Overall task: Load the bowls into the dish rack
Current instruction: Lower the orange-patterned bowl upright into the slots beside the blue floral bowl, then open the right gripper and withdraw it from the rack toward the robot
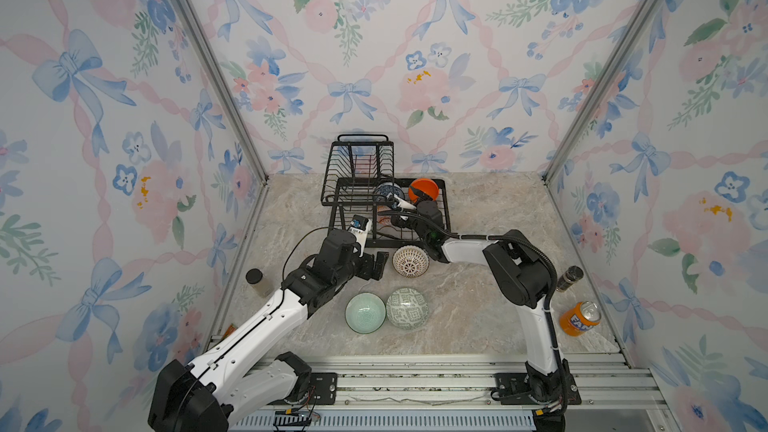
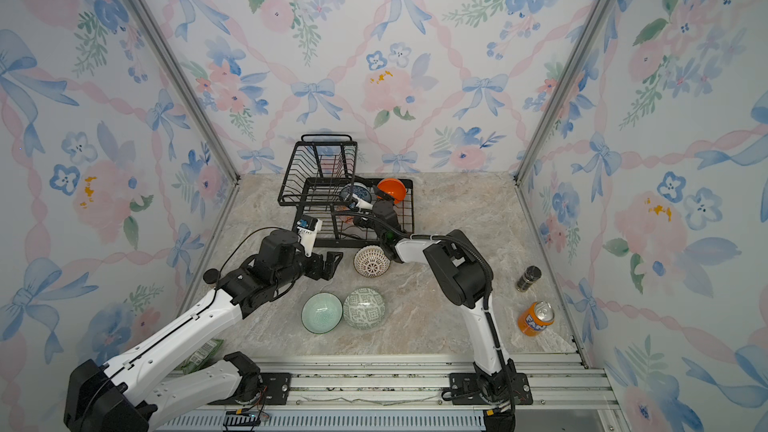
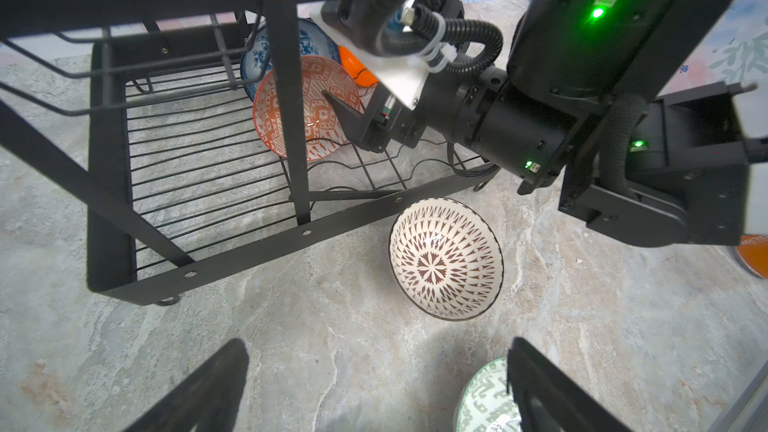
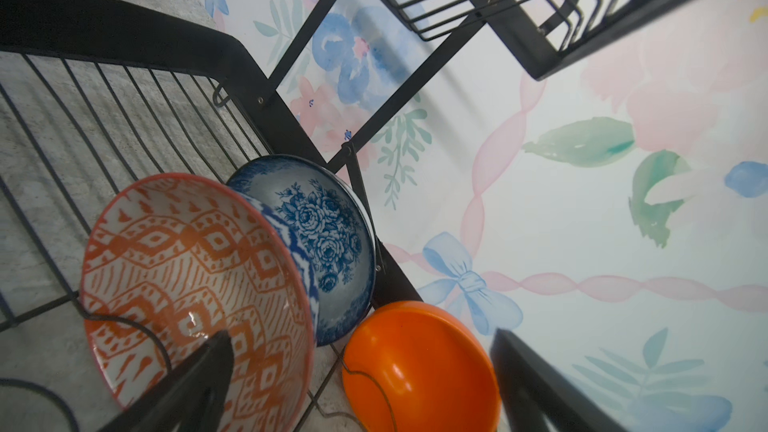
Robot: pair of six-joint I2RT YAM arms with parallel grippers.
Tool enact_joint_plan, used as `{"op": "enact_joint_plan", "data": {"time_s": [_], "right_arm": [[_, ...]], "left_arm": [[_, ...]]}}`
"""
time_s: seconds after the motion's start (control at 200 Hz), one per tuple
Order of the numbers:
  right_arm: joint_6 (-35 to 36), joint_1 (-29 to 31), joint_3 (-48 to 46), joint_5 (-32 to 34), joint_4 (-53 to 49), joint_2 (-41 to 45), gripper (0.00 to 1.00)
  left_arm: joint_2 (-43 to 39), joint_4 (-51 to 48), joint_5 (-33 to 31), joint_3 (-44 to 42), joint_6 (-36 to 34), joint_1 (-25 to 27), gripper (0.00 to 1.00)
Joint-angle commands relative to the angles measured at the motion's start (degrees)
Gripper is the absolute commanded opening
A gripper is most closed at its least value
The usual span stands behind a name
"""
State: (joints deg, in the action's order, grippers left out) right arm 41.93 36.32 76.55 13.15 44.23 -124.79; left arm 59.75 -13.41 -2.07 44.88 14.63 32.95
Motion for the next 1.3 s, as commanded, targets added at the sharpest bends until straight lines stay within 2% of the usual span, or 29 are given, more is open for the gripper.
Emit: {"op": "enact_joint_plan", "data": {"time_s": [0.0, 0.4, 0.775, 0.975, 1.295], "right_arm": [[-2.8, -0.5, -1.8, 0.5, 0.5, 3.7, 0.97], [-6.8, -1.3, -7.1, -1.3, -3.8, 10.6, 0.97], [-10.6, -1.7, -15.6, 1.7, -5.8, 19.4, 0.97], [-16.4, -2.7, -17.7, 3.1, -14.2, 27.1, 0.97], [-28.0, -3.1, -16.7, 6.0, -36.3, 41.3, 0.97]], "left_arm": [[0.3, -0.1, 0.1, -0.5, 0.3, -0.2, 0.98], [0.6, 0.0, -0.6, -0.2, 0.5, -0.2, 0.98], [1.2, -0.1, -0.4, -0.2, 1.0, -0.2, 0.98], [1.2, 0.0, -0.3, -0.2, 1.4, -0.2, 0.98], [1.6, -0.1, -1.2, 0.3, 1.5, -0.1, 0.98]]}}
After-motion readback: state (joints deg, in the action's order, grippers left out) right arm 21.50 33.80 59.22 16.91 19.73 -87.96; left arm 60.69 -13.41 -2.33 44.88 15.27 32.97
